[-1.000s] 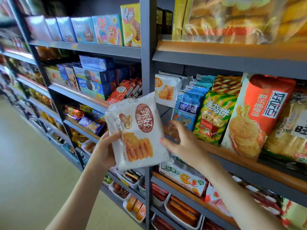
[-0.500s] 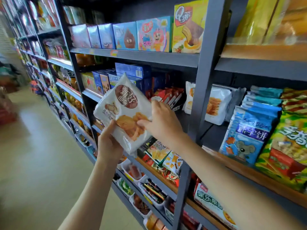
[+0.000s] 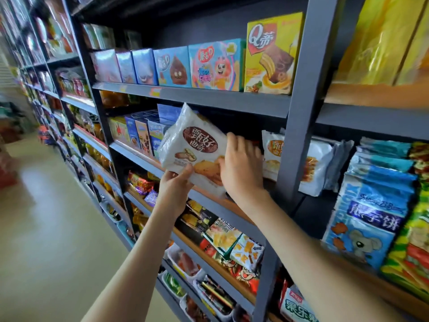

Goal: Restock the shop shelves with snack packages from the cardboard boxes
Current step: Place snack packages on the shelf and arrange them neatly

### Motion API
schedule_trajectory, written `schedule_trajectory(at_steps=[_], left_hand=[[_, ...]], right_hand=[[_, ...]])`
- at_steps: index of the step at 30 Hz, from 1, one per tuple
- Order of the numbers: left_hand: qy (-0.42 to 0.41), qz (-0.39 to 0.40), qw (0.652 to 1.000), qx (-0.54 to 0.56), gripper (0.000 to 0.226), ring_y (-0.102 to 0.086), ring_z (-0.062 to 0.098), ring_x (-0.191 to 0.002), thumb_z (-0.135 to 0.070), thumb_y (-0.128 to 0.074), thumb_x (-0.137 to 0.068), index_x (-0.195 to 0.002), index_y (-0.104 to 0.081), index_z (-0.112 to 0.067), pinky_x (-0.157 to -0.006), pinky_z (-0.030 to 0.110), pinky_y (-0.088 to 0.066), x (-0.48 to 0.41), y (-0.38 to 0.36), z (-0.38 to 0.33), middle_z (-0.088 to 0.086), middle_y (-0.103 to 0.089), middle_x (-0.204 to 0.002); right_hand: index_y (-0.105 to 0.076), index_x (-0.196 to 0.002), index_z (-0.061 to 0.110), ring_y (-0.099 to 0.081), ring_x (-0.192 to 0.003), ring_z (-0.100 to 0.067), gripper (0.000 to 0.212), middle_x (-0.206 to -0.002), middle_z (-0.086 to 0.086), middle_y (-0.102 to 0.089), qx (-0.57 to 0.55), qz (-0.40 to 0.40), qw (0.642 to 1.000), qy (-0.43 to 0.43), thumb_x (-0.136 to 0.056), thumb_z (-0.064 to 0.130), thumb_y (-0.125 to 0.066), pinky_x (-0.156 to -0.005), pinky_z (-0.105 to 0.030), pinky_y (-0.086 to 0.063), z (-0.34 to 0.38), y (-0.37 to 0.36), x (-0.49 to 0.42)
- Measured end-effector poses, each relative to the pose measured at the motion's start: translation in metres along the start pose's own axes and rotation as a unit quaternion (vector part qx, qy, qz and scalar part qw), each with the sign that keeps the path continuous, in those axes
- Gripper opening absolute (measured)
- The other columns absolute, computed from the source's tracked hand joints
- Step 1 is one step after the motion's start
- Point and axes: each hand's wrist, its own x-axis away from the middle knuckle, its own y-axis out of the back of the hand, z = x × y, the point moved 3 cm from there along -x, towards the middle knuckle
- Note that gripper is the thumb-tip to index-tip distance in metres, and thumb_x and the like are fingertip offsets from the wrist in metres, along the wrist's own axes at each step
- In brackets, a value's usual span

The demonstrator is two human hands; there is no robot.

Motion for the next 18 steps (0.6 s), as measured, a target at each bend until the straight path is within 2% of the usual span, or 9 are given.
schedule_trajectory(at_steps=[3, 6, 8, 9, 10, 12, 15, 16, 18], left_hand=[[0.027, 0.017, 0.999, 0.027, 0.028, -0.069, 0.023, -0.097, -0.005, -0.056, -0.093, -0.12, -0.057, -0.001, -0.074, 0.031, -0.058, -0.001, -0.001, 0.01, 0.012, -0.07, -0.112], [0.04, 0.042, 0.998, -0.032, 0.052, -0.07, 0.023, -0.092, -0.003, -0.057, -0.092, -0.14, -0.037, -0.004, -0.071, 0.034, -0.059, -0.007, -0.005, 0.015, 0.02, -0.062, -0.123], [0.046, 0.049, 0.996, -0.066, 0.082, -0.069, 0.027, -0.094, -0.001, -0.06, -0.09, -0.15, -0.01, -0.025, -0.072, 0.041, -0.06, -0.013, -0.005, 0.017, 0.02, -0.054, -0.131], [0.043, 0.057, 0.995, -0.074, 0.089, -0.068, 0.028, -0.099, 0.0, -0.062, -0.089, -0.149, -0.005, -0.034, -0.074, 0.044, -0.059, -0.016, -0.004, 0.017, 0.017, -0.052, -0.133], [0.034, 0.068, 0.993, -0.086, 0.086, -0.067, 0.029, -0.101, 0.0, -0.062, -0.089, -0.148, -0.011, -0.036, -0.073, 0.043, -0.059, -0.02, -0.005, 0.015, 0.014, -0.053, -0.132], [0.01, 0.097, 0.987, -0.127, 0.061, -0.067, 0.028, -0.1, 0.0, -0.062, -0.089, -0.135, -0.033, -0.028, -0.07, 0.039, -0.06, -0.028, -0.01, 0.01, 0.01, -0.059, -0.123], [0.011, 0.133, 0.967, -0.218, 0.033, -0.067, 0.023, -0.096, -0.008, -0.065, -0.089, -0.099, -0.043, -0.03, -0.077, 0.038, -0.058, -0.047, -0.024, 0.001, 0.01, -0.062, -0.116], [-0.003, 0.14, 0.949, -0.281, 0.031, -0.065, 0.022, -0.095, -0.012, -0.066, -0.089, -0.094, -0.042, -0.031, -0.078, 0.036, -0.056, -0.057, -0.027, -0.002, 0.009, -0.061, -0.113], [-0.062, 0.142, 0.878, -0.453, 0.02, -0.062, 0.025, -0.095, -0.023, -0.064, -0.09, -0.101, -0.048, -0.025, -0.082, 0.039, -0.052, -0.077, -0.034, -0.01, 0.006, -0.06, -0.105]], right_hand=[[-0.048, -0.131, 0.004, -0.056, -0.109, -0.032, 0.084, -0.117, -0.014, -0.06, 0.033, -0.024, 0.999, 0.001, -0.063, 0.038, -0.084, -0.094, -0.047, -0.042, 0.005, -0.008, 0.004], [-0.052, -0.127, 0.013, -0.058, -0.1, -0.026, 0.074, -0.107, -0.007, -0.061, 0.086, -0.084, 0.993, -0.008, -0.063, 0.031, -0.085, -0.094, -0.041, -0.035, 0.011, -0.011, 0.003], [-0.054, -0.124, 0.016, -0.058, -0.095, -0.025, 0.069, -0.102, -0.006, -0.06, 0.108, -0.099, 0.989, 0.0, -0.061, 0.021, -0.082, -0.091, -0.039, -0.03, 0.014, -0.012, 0.004], [-0.055, -0.123, 0.016, -0.058, -0.094, -0.025, 0.067, -0.101, -0.006, -0.06, 0.116, -0.108, 0.987, 0.0, -0.061, 0.018, -0.08, -0.09, -0.039, -0.03, 0.015, -0.012, 0.003], [-0.055, -0.122, 0.017, -0.058, -0.093, -0.025, 0.065, -0.1, -0.006, -0.06, 0.124, -0.118, 0.985, -0.003, -0.062, 0.017, -0.078, -0.089, -0.039, -0.03, 0.014, -0.012, 0.001], [-0.054, -0.122, 0.017, -0.057, -0.092, -0.025, 0.067, -0.1, -0.006, -0.06, 0.134, -0.114, 0.984, -0.021, -0.06, 0.017, -0.079, -0.086, -0.039, -0.03, 0.01, -0.017, -0.008], [-0.055, -0.122, 0.017, -0.056, -0.09, -0.026, 0.086, -0.1, -0.007, -0.06, 0.137, -0.071, 0.985, -0.072, -0.045, 0.022, -0.092, -0.077, -0.038, -0.034, -0.004, -0.024, -0.024], [-0.056, -0.122, 0.017, -0.056, -0.09, -0.026, 0.085, -0.101, -0.007, -0.06, 0.145, -0.065, 0.984, -0.084, -0.045, 0.021, -0.092, -0.074, -0.038, -0.037, -0.01, -0.024, -0.029], [-0.051, -0.13, 0.017, -0.052, -0.1, -0.029, 0.08, -0.112, -0.01, -0.056, 0.153, -0.039, 0.982, -0.101, -0.057, 0.013, -0.085, -0.076, -0.04, -0.039, -0.022, -0.028, -0.038]])
